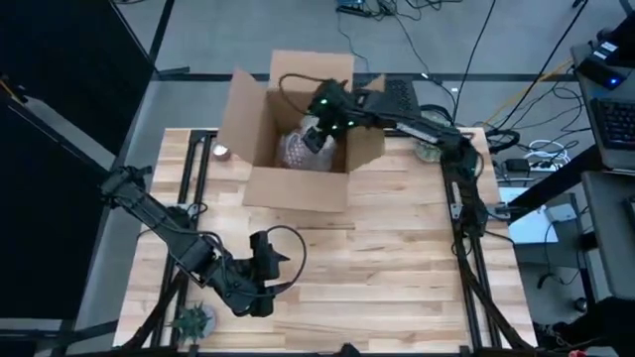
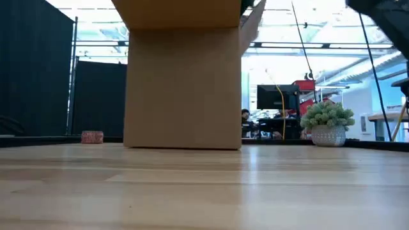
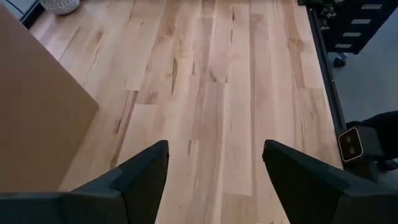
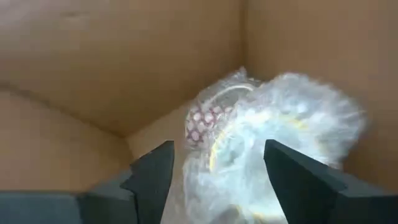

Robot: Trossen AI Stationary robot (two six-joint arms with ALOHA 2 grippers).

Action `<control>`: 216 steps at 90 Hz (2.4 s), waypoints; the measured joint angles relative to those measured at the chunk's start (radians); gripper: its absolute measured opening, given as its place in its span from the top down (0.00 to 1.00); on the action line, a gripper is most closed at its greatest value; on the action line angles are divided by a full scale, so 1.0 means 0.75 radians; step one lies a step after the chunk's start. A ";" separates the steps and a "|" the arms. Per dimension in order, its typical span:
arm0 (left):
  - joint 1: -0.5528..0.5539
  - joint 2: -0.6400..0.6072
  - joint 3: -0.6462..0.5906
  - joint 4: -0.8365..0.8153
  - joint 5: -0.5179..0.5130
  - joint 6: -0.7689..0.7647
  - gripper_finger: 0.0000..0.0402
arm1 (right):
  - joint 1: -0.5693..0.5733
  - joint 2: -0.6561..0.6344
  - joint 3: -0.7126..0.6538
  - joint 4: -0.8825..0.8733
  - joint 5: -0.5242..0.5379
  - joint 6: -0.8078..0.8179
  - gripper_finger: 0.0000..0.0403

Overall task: Wrap mug
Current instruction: Put the wrapped yellow mug into the box, then return to Home Position

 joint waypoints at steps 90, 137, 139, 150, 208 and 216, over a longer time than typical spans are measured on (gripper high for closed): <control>-0.149 -0.652 -0.358 -0.206 -0.067 -0.129 0.99 | 0.569 -1.426 -1.108 -0.055 0.156 0.166 0.87; -0.119 -1.271 -1.077 0.532 0.025 0.108 1.00 | 0.578 -2.001 -2.089 0.757 0.008 0.089 1.00; -0.112 -1.281 -1.095 0.551 0.026 0.117 1.00 | 0.578 -2.012 -2.114 0.777 0.008 0.087 1.00; -0.053 -1.315 -1.181 0.626 0.042 0.156 1.00 | 0.578 -2.070 -2.245 0.825 0.008 0.087 1.00; 0.531 -1.364 -1.488 1.070 0.625 0.392 1.00 | 0.567 -2.566 -2.763 1.209 -0.020 0.075 1.00; 0.607 -1.375 -1.538 1.133 0.709 0.385 1.00 | 0.567 -2.615 -2.804 1.219 -0.016 0.070 1.00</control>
